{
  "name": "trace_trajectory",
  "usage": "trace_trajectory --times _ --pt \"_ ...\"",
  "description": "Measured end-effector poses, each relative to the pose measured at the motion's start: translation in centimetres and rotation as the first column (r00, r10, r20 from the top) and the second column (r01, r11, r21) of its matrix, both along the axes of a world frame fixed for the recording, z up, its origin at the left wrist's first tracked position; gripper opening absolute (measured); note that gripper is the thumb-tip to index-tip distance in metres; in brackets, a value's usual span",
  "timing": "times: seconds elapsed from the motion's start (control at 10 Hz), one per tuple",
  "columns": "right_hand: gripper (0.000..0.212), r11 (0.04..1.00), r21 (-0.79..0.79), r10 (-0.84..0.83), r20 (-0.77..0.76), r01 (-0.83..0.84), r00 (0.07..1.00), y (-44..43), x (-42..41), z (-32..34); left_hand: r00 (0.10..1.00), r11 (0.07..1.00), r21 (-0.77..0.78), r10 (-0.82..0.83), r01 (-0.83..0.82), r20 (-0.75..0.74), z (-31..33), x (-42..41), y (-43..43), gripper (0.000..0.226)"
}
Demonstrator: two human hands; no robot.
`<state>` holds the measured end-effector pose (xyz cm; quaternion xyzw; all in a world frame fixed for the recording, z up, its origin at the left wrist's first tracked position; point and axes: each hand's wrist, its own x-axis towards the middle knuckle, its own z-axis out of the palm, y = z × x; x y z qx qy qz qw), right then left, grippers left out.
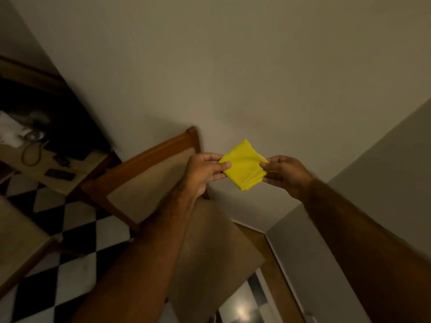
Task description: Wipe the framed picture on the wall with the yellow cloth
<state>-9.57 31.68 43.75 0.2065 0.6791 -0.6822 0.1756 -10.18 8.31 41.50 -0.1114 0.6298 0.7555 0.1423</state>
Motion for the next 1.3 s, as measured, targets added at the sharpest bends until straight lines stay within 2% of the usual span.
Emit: trace_trajectory --times 0.1,0.2,0.3,0.4,0.5,0.6,0.7,0.8,0.9,1.0,1.1,1.2,1.3 --pt "0.010 0.999 -0.006 0.037 0.081 -0.036 0.996 -2.0 -0.3 -4.9 0.996 0.999 -0.029 0.048 -0.046 0.078 -4.6 0.5 -2.1 0.021" --pt "0.012 0.998 -0.008 0.056 0.189 -0.056 0.980 -4.5 -0.6 -12.6 0.978 0.992 -0.093 0.098 -0.082 0.183 -11.8 1.0 -4.5 0.024" --pt "0.020 0.998 0.021 0.044 0.260 -0.051 0.965 -6.0 -0.1 -18.4 0.963 0.983 -0.162 0.125 -0.087 0.240 -17.1 1.9 -5.3 0.019" --pt "0.020 0.996 0.076 0.019 0.383 -0.052 0.923 -7.8 1.6 -27.3 0.921 0.965 -0.254 0.154 -0.063 0.358 -25.9 4.0 -6.1 0.026" --pt "0.022 0.990 0.112 0.024 0.450 -0.083 0.893 -8.5 3.1 -33.0 0.890 0.946 -0.324 0.143 0.006 0.433 -31.7 5.5 -6.6 0.034" --pt "0.015 0.986 0.150 -0.019 0.511 -0.068 0.859 -9.1 5.0 -39.3 0.868 0.898 -0.435 0.159 0.072 0.471 -38.0 7.2 -7.2 0.031" --pt "0.016 0.985 0.164 -0.044 0.533 -0.052 0.845 -9.5 5.8 -43.0 0.860 0.867 -0.488 0.170 0.103 0.482 -41.1 7.6 -7.3 0.028" --pt "0.021 0.975 0.205 -0.043 0.539 -0.082 0.841 -10.5 7.0 -47.0 0.872 0.775 -0.599 0.137 0.202 0.470 -44.4 8.1 -7.6 0.030" --pt "0.015 0.959 0.258 -0.034 0.504 -0.113 0.863 -10.8 7.4 -48.3 0.907 0.668 -0.693 0.062 0.272 0.416 -45.7 8.3 -7.5 0.031" --pt "0.021 0.865 0.393 0.121 0.442 -0.313 0.889 -11.1 7.4 -48.8 0.930 0.475 -0.812 -0.041 0.340 0.365 -46.0 8.2 -6.7 0.033" --pt "0.047 0.687 0.554 0.261 0.416 -0.470 0.871 -11.3 7.2 -47.5 0.914 0.253 -0.881 -0.191 0.399 0.359 -45.1 8.0 -6.4 0.049" --pt "0.080 0.378 0.808 0.363 0.320 -0.452 0.875 -10.5 7.1 -43.9 0.870 0.024 -0.961 -0.431 0.277 0.240 -41.9 7.2 -5.8 0.079" --pt "0.090 0.201 0.908 0.421 0.260 -0.368 0.869 -9.0 7.2 -41.2 0.830 0.009 -0.987 -0.542 0.161 0.131 -39.5 6.8 -5.4 0.086"
